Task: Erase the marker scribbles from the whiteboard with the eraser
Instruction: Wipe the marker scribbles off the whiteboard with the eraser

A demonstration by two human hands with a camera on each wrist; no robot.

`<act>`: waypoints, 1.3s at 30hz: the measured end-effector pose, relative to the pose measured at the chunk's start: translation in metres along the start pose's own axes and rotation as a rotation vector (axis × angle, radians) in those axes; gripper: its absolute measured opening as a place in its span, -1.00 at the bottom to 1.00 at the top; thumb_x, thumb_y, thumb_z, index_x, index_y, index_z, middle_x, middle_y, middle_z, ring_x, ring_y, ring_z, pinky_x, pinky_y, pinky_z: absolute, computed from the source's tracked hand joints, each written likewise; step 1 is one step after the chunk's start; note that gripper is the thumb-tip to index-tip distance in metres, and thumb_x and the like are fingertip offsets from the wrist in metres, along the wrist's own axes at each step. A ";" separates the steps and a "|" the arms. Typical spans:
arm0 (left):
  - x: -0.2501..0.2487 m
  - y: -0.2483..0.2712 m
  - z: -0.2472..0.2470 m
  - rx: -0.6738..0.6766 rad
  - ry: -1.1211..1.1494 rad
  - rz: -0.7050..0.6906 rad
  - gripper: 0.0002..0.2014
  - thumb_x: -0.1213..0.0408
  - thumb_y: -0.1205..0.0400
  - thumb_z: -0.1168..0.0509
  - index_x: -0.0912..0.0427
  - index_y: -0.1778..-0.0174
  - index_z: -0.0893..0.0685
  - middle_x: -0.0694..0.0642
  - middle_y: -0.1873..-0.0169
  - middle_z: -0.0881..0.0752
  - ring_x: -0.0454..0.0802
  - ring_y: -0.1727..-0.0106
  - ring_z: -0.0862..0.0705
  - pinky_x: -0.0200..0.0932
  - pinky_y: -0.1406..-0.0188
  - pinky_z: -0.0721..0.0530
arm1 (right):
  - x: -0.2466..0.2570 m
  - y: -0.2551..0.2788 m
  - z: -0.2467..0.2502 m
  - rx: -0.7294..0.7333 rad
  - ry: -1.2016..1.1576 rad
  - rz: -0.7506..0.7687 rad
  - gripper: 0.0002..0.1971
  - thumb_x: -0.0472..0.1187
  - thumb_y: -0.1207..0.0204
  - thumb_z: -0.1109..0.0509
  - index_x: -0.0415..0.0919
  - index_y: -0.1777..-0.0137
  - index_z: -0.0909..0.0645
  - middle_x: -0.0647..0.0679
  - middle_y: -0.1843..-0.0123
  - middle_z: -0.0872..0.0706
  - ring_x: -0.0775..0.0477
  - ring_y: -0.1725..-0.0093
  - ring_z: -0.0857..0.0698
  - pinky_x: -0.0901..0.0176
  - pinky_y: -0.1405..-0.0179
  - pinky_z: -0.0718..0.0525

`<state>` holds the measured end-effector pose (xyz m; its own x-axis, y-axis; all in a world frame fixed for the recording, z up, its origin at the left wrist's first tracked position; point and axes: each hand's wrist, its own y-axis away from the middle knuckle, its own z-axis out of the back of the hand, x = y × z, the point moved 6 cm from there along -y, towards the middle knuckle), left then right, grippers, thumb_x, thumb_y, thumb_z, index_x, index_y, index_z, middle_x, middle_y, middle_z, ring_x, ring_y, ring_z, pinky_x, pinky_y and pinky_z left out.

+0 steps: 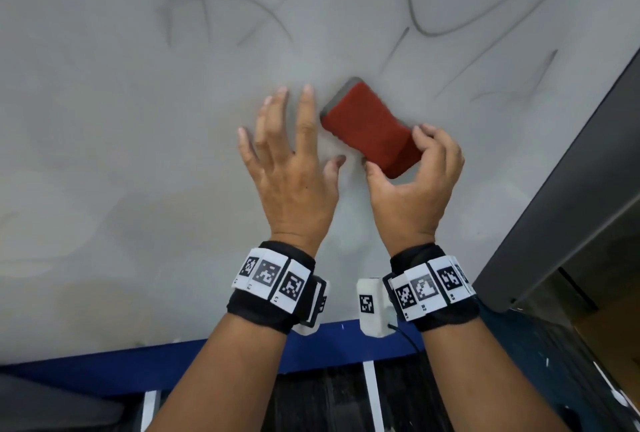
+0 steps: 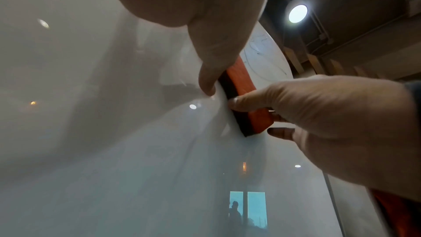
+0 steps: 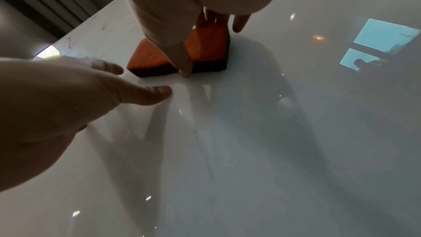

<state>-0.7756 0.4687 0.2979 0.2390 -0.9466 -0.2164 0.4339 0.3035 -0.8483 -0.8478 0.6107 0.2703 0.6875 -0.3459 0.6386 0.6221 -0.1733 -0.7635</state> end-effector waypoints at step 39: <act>-0.001 -0.003 -0.011 0.094 -0.102 0.019 -0.20 -0.05 -0.61 -0.32 0.04 -0.73 -0.14 0.31 -0.69 -0.13 0.29 -0.71 -0.06 0.55 -0.56 -0.04 | 0.007 0.007 -0.015 -0.034 0.012 -0.034 -0.32 -0.15 -0.42 -0.58 -0.19 -0.54 -0.49 -0.32 -0.25 -0.56 -0.13 -0.22 -0.48 0.24 -0.37 -0.46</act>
<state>-0.7869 0.4669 0.2956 0.3332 -0.9260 -0.1774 0.5070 0.3346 -0.7944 -0.8441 0.5928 0.2678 0.6613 -0.3503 0.6633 0.6320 -0.2160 -0.7442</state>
